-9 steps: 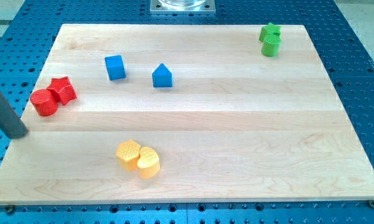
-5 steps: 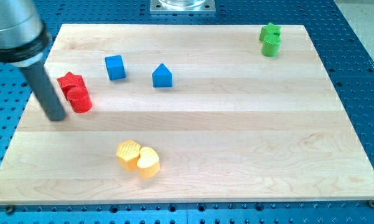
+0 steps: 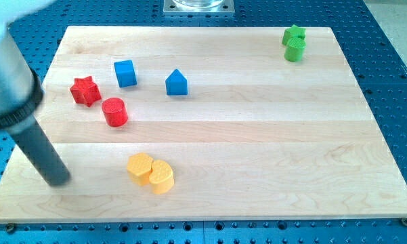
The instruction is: Move the yellow heart towards the blue triangle
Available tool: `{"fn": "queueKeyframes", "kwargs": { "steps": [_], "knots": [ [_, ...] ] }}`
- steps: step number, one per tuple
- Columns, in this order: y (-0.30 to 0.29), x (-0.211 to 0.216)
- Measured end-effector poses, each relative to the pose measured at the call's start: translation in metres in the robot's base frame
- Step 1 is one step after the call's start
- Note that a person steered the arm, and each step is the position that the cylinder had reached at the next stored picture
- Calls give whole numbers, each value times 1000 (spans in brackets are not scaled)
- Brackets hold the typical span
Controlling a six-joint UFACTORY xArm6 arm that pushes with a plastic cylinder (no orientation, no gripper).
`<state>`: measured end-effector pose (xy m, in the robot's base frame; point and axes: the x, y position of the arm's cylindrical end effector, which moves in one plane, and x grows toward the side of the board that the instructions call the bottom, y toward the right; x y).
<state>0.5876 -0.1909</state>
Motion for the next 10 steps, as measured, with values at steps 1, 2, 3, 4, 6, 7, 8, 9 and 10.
{"fn": "queueKeyframes", "kwargs": {
  "steps": [1,2,3,4,6,7,8,9,10],
  "knots": [
    [103,19],
    [144,7],
    [104,-37],
    [107,-59],
    [151,6],
    [163,-32],
    [128,-70],
    [172,-33],
    [141,-67]
  ]
}}
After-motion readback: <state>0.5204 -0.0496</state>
